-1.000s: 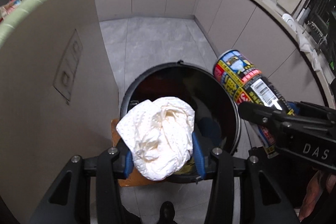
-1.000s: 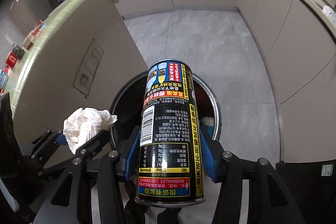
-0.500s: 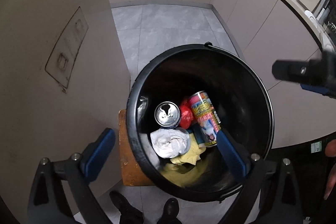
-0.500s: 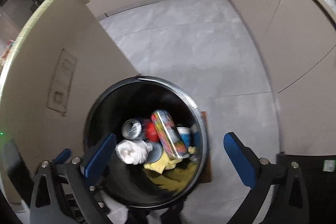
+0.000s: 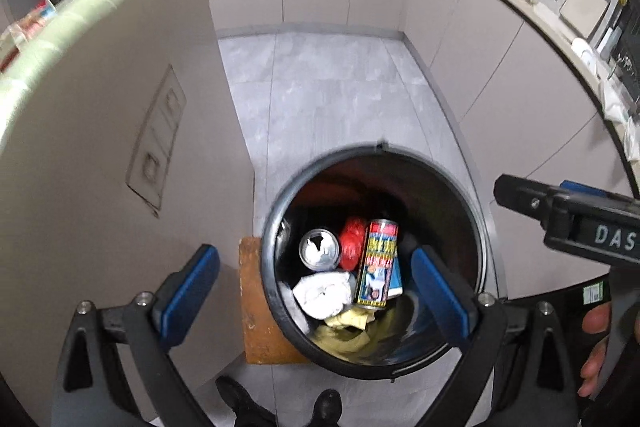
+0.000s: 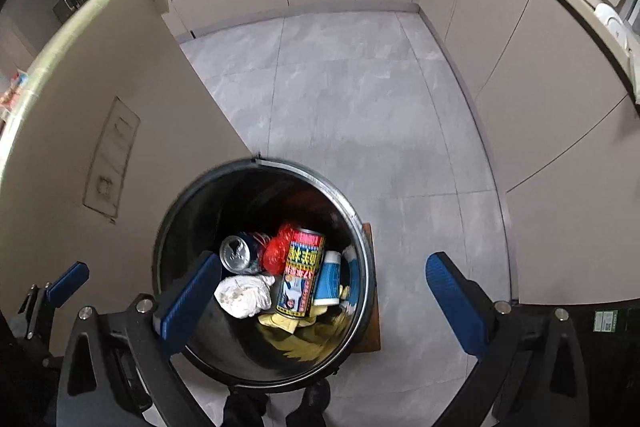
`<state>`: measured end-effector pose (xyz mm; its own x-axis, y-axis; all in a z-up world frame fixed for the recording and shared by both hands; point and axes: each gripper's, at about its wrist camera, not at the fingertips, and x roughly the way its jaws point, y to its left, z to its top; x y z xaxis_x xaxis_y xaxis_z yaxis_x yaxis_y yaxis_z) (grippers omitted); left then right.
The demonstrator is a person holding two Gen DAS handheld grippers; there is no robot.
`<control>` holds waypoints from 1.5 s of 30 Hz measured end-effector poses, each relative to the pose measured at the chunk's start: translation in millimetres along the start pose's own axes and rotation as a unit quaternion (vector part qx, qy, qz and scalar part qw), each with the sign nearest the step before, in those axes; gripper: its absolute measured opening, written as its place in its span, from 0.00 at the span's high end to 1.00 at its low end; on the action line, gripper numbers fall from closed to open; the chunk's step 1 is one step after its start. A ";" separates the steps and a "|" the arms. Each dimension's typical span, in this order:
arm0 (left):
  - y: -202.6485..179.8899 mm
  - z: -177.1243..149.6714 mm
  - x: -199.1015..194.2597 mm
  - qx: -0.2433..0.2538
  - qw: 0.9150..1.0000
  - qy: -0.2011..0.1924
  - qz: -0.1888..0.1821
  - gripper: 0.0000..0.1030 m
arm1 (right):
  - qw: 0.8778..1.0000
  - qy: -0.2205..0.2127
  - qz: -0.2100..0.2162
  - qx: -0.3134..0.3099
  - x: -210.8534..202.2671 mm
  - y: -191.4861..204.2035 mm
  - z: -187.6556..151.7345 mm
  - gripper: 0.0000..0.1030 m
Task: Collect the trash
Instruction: 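Move both open grippers back toward the red cup and sponge on the island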
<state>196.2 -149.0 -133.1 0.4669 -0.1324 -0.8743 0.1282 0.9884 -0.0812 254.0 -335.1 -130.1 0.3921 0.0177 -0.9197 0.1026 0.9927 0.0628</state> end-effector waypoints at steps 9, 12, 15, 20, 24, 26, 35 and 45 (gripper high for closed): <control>8.2 18.7 -49.1 -0.009 0.999 -0.037 0.002 0.05 | 0.999 -0.043 0.009 -0.022 -55.1 19.1 17.7 0.00; 16.0 16.2 -66.2 -0.014 0.998 -0.053 0.006 0.05 | 0.998 -0.058 0.006 -0.025 -70.4 24.5 20.6 0.00; 23.1 15.5 -80.1 -0.018 0.997 -0.068 0.013 0.05 | 0.997 -0.068 0.012 -0.023 -83.1 30.7 22.2 0.00; 37.4 17.0 -100.0 -0.032 0.995 -0.089 0.019 0.05 | 0.996 -0.083 0.017 -0.038 -99.6 47.9 23.2 0.00; 43.3 15.9 -115.1 -0.036 0.994 -0.103 0.025 0.05 | 0.994 -0.092 0.021 -0.045 -108.4 58.0 20.5 0.00; 45.8 14.8 -120.7 -0.036 0.993 -0.109 0.029 0.05 | 0.994 -0.097 0.019 -0.048 -112.4 60.9 19.1 0.00; 70.3 9.8 -146.7 -0.047 0.990 -0.125 0.053 0.03 | 0.991 -0.109 0.035 -0.061 -132.8 81.5 18.9 0.00; 145.6 -15.3 -175.9 -0.101 0.978 -0.145 0.111 0.00 | 0.978 -0.123 0.109 -0.126 -149.6 164.7 22.0 0.00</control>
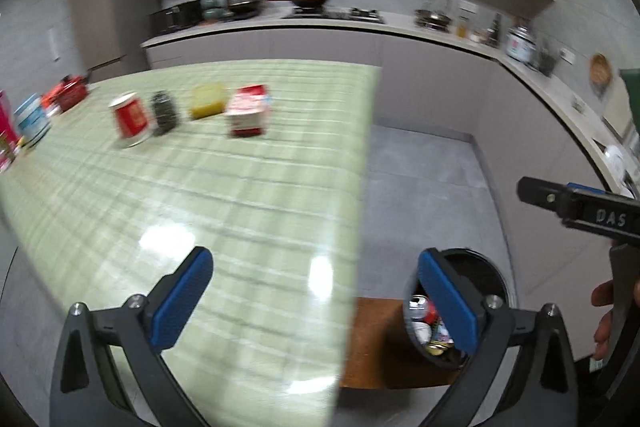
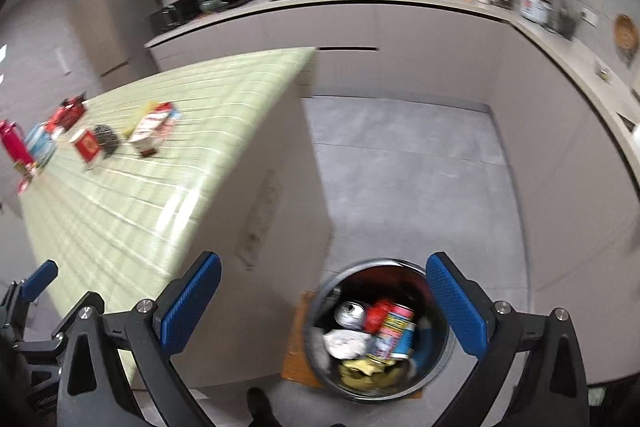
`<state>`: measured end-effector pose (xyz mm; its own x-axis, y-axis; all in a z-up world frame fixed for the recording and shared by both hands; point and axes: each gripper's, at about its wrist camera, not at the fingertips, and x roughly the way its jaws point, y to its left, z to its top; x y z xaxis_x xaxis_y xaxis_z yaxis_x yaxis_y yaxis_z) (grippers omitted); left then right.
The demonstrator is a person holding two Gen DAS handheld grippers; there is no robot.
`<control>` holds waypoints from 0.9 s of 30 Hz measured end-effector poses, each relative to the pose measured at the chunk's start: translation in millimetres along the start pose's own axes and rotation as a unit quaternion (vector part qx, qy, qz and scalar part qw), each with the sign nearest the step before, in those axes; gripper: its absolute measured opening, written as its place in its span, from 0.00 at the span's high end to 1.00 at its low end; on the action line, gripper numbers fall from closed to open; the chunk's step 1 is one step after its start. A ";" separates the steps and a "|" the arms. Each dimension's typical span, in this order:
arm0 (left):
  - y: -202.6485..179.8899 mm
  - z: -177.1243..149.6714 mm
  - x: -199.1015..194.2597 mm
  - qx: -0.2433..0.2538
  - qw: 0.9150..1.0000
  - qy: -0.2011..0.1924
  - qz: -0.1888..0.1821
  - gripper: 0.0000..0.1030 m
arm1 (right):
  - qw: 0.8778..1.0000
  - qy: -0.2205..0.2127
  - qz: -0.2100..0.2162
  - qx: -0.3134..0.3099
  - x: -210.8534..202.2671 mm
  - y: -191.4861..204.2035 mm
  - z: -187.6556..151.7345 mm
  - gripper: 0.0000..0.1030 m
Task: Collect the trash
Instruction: 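Move both open grippers back toward the red cup and sponge on the island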
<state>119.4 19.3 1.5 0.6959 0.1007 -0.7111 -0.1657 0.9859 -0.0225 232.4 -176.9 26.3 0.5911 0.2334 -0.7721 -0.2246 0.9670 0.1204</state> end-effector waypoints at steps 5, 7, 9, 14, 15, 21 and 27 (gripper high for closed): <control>57.2 -9.6 -7.0 -0.049 0.998 -0.007 0.029 0.00 | 0.999 -0.010 0.037 -0.029 10.9 49.3 5.8 0.00; 77.4 -13.8 -12.2 -0.069 0.997 -0.017 0.033 0.00 | 0.998 -0.024 0.056 -0.033 15.8 68.9 7.0 0.00; 99.3 -16.7 -13.3 -0.089 0.995 -0.020 0.037 0.01 | 0.996 -0.030 0.068 -0.039 21.3 87.6 8.4 0.00; 140.2 -12.7 -2.5 -0.108 0.993 -0.021 0.049 0.01 | 0.996 -0.021 0.070 -0.058 35.2 128.8 14.9 0.00; 147.3 -11.6 -0.3 -0.111 0.992 -0.023 0.050 0.01 | 0.995 -0.019 0.067 -0.065 37.2 137.4 16.9 0.00; 189.3 2.3 23.3 -0.110 0.992 -0.018 0.054 0.01 | 0.995 -0.024 0.059 -0.078 50.4 182.0 33.1 0.00; 222.2 19.8 45.3 -0.107 0.993 -0.014 0.040 0.08 | 0.995 -0.027 0.055 -0.082 72.5 222.5 52.2 0.00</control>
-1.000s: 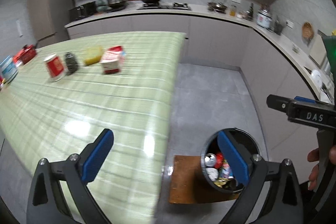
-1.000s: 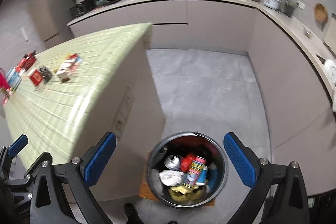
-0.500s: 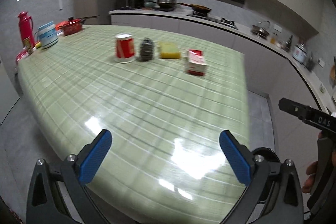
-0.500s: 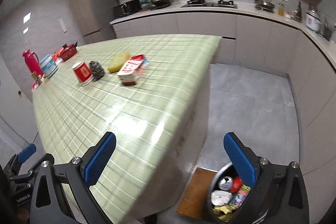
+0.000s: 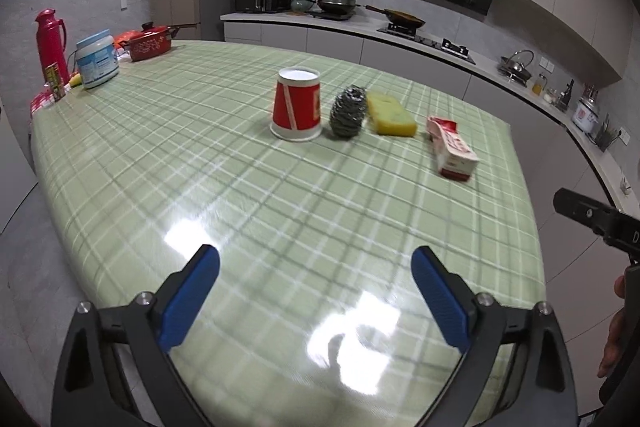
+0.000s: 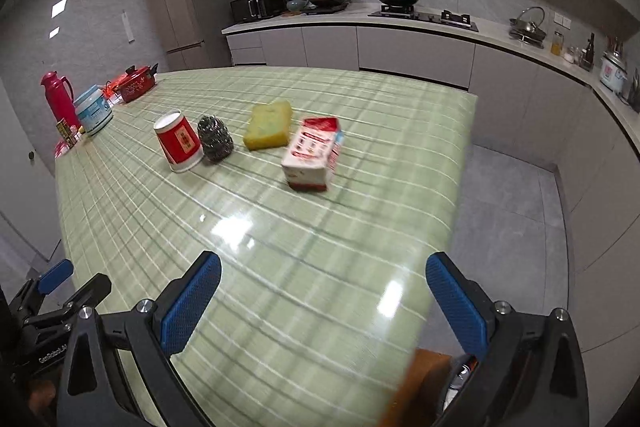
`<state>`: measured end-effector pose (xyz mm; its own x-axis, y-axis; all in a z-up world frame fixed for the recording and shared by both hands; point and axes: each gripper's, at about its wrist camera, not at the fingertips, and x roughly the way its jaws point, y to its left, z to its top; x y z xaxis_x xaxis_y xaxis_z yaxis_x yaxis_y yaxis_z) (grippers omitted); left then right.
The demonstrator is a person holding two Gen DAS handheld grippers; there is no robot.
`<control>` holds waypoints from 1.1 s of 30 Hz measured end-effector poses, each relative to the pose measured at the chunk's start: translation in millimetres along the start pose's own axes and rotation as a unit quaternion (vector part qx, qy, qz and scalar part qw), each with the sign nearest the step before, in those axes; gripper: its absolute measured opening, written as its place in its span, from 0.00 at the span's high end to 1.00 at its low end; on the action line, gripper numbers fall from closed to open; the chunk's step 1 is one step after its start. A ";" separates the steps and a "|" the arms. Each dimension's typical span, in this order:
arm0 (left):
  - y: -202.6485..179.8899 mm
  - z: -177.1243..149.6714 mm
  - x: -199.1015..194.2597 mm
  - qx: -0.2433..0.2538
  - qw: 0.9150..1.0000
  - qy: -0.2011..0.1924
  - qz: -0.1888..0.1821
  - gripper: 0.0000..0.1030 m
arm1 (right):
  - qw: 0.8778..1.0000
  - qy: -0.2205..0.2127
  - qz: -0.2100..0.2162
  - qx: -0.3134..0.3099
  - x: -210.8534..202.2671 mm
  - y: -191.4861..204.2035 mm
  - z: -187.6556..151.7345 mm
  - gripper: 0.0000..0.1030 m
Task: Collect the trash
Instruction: 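Move both open grippers back toward the red cup and sponge on the island, then grasp the red paper cup with the left gripper while the right gripper grasps the yellow sponge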
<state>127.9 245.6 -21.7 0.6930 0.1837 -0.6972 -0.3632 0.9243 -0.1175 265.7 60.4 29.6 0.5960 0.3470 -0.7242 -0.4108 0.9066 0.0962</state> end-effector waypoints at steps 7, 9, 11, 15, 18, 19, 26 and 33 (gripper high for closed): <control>17.6 25.5 30.6 0.006 1.000 0.004 -0.011 0.10 | 1.000 0.000 -0.004 0.005 31.0 19.6 25.7 0.00; 20.9 30.7 38.9 0.007 1.000 0.007 -0.014 0.12 | 1.000 0.002 -0.006 0.007 41.4 21.4 31.5 0.01; 24.0 36.1 47.2 0.009 1.000 0.008 -0.017 0.13 | 1.000 0.003 -0.007 0.012 48.0 20.8 35.8 0.05; 28.1 47.8 61.9 0.015 1.000 0.010 -0.024 0.14 | 1.000 0.008 -0.007 0.021 64.6 19.9 46.6 0.10; 28.6 56.2 73.9 0.019 0.999 0.013 -0.027 0.14 | 1.000 0.013 -0.008 0.026 78.7 19.3 54.3 0.12; 28.5 59.1 78.5 0.021 0.999 0.013 -0.027 0.15 | 0.999 0.014 -0.008 0.027 82.9 19.9 56.6 0.13; 28.6 77.6 104.6 0.027 0.999 0.019 -0.036 0.19 | 0.999 0.023 -0.003 0.031 113.3 23.6 77.0 0.23; 26.4 99.3 130.2 0.029 0.999 0.017 -0.039 0.19 | 0.999 0.021 0.021 0.017 142.1 40.9 107.0 0.31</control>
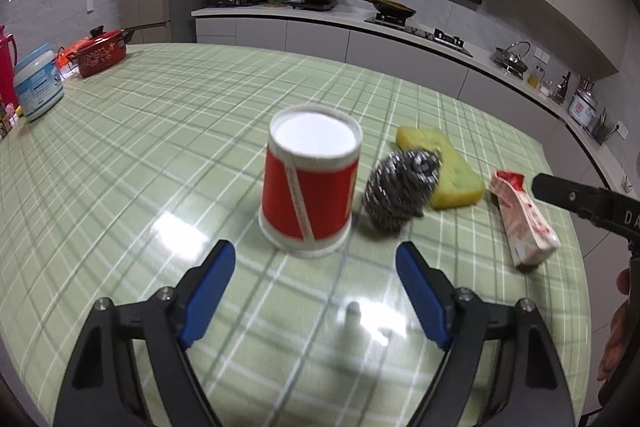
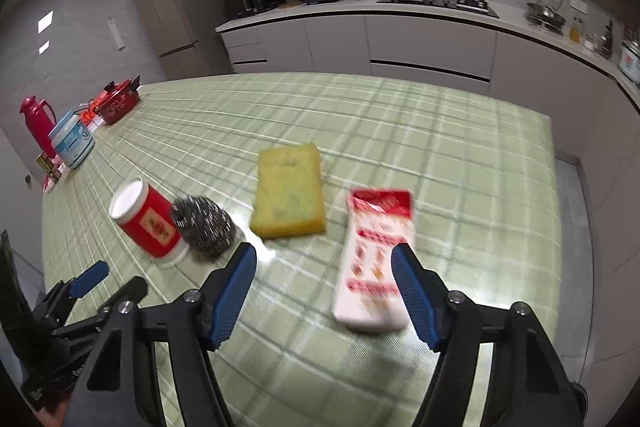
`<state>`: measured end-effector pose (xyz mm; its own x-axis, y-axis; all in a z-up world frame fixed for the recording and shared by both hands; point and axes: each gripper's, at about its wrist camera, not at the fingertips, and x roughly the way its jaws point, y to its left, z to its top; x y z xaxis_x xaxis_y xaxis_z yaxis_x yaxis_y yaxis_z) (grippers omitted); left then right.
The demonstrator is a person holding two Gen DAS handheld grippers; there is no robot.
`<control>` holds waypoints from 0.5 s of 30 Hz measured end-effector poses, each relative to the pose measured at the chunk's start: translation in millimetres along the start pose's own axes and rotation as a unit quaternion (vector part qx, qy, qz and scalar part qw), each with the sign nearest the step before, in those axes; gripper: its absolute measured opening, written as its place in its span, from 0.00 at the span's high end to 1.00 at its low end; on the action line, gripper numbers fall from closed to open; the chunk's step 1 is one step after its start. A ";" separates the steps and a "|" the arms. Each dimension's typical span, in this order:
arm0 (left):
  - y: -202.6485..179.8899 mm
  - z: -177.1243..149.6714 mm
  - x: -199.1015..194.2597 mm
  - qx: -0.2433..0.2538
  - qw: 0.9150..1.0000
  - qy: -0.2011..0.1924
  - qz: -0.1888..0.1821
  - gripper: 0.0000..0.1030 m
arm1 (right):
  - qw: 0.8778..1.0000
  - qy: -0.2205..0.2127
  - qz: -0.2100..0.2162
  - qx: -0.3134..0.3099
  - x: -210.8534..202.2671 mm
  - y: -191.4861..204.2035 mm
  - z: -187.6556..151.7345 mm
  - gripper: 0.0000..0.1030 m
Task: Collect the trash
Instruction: 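Grasp the red paper cup with the left gripper while the right gripper grasps the yellow sponge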
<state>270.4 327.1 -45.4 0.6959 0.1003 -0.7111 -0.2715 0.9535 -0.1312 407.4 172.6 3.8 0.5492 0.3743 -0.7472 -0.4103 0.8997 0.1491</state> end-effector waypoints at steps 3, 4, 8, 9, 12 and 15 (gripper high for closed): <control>0.3 6.2 10.5 0.003 1.000 0.001 -0.002 0.22 | 1.000 0.007 0.007 -0.009 17.2 10.0 10.4 0.36; 1.1 8.5 15.4 0.003 1.000 0.003 -0.002 0.22 | 1.000 0.011 0.007 -0.014 24.6 13.6 13.4 0.37; 4.8 16.0 31.7 0.004 1.000 0.012 -0.001 0.28 | 0.999 0.027 0.012 -0.027 52.1 24.6 20.2 0.41; 5.4 18.2 34.7 0.003 1.000 0.013 -0.001 0.29 | 0.999 0.032 0.013 -0.031 60.1 27.4 21.7 0.41; 10.5 23.2 42.4 0.000 1.000 0.016 -0.005 0.30 | 0.998 0.046 0.012 -0.040 83.0 33.8 26.1 0.41; 11.5 25.6 47.6 0.003 1.000 0.017 -0.007 0.30 | 0.997 0.054 0.004 -0.050 99.5 37.8 29.8 0.41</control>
<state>317.4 350.2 -63.1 0.6772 0.0771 -0.7318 -0.2577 0.9564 -0.1377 468.2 250.5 -45.6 0.4657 0.3509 -0.8124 -0.4884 0.8675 0.0947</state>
